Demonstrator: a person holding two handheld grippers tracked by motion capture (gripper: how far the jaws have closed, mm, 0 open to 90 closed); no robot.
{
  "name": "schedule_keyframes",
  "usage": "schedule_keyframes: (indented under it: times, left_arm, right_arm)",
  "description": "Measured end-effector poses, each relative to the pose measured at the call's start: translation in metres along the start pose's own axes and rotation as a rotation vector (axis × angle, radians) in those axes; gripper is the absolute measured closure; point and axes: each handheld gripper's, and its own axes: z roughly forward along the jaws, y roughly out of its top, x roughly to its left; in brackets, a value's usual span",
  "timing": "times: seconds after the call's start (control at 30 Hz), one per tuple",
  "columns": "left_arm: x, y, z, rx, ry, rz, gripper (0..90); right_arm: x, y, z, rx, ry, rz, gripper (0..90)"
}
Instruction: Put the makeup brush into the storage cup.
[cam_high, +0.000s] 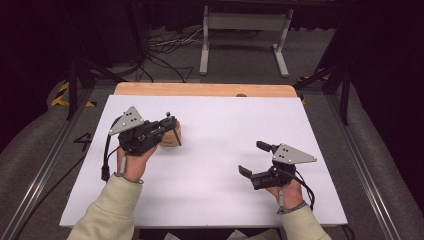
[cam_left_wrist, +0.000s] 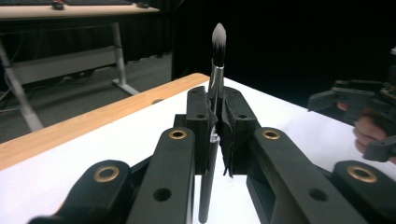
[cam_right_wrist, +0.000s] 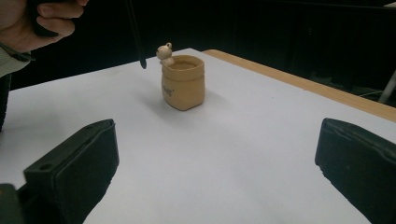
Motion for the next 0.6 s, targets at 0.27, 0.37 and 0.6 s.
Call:
schedule_keyframes:
  times: [0.27,0.37,0.6]
  left_arm:
    - [0.01,0.003,0.0,-0.008,0.062,-0.026,83.0]
    - [0.013,0.003,0.0,-0.02,0.11,-0.039,82.9]
    - [0.019,0.003,-0.001,-0.054,0.204,-0.052,82.9]
  right_arm:
    - [-0.007,-0.001,-0.007,-0.01,-0.013,0.022,0.0]
    - [-0.009,-0.002,-0.008,-0.006,-0.018,0.021,0.0]
    - [-0.009,-0.003,-0.007,-0.002,-0.016,0.022,0.0]
